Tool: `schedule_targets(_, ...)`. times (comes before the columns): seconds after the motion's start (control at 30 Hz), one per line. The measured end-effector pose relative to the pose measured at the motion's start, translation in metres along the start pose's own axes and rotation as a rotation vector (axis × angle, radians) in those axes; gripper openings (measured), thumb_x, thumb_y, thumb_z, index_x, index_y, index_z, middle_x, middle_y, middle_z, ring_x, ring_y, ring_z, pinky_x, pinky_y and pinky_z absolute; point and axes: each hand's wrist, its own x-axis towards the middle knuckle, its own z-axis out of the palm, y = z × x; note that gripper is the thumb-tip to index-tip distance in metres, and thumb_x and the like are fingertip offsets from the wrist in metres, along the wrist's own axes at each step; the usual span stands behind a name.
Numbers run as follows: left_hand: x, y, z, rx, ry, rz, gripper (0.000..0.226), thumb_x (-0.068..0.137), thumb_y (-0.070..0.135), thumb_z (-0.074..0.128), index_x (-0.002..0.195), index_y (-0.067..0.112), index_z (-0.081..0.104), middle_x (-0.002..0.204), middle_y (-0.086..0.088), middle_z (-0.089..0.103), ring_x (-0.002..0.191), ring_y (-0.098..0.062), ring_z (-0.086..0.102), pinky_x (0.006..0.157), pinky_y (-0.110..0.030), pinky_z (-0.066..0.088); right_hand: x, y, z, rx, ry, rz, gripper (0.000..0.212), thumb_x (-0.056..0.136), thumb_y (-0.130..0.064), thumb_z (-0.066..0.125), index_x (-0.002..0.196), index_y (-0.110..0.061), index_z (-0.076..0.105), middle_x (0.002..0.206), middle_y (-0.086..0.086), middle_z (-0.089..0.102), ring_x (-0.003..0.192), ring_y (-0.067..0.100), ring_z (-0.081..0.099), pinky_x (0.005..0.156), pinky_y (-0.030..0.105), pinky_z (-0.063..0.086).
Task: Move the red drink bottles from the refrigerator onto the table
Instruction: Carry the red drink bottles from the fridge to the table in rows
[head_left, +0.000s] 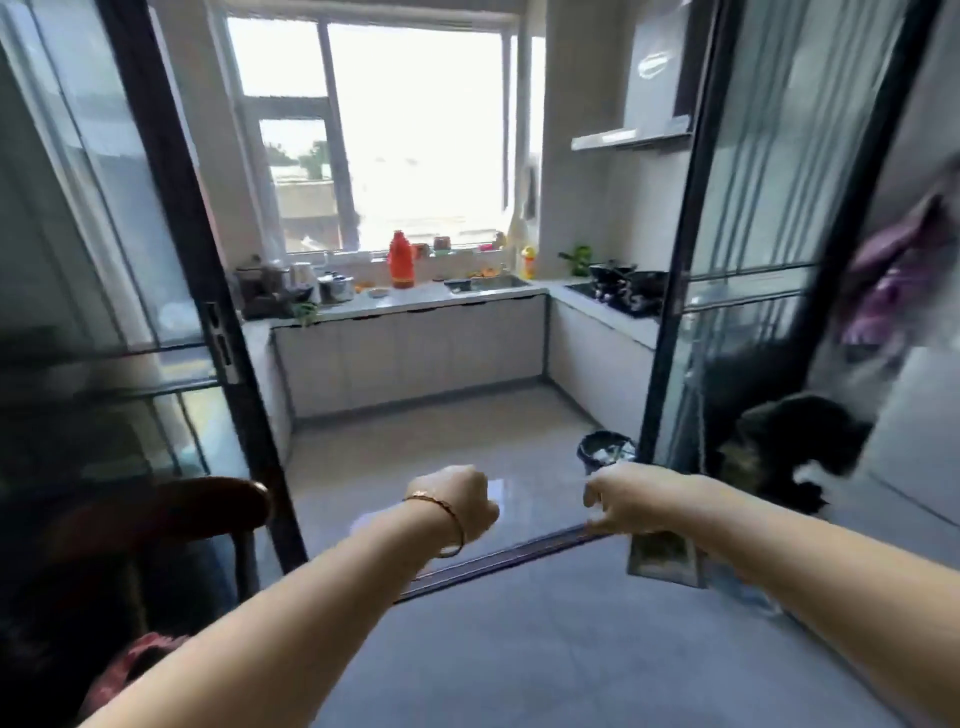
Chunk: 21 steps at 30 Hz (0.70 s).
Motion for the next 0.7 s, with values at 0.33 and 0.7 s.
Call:
schedule_targets(0.33,0.203,0.351,-0.028,0.019,0.034,0.424,0.032,0.091,0.030,0.043,0.107,0.011,0.063,0.115,-0.008,0.064,0.107,-0.028,0.060,0.083,-0.032,0.047,-0.073,0.373,-0.063,0.072,0.155,0.586,0.024,0.090,-0.026,0.053,0.109,-0.014,0.064,0.119,0.005,0.063,0.107,0.027,0.060,0.075,0.028,0.042)
schedule_targets(0.7,0.371,0.619,-0.081,-0.001,0.186,0.807,0.029,0.091,0.030,0.044,0.099,0.009,0.063,0.105,-0.007,0.066,0.101,-0.028,0.061,0.085,-0.038,0.050,-0.083,0.626,-0.134,0.018,0.305,0.953,0.020,0.088,-0.010,0.046,0.095,-0.008,0.066,0.099,0.008,0.066,0.084,0.028,0.063,0.056,0.026,0.039)
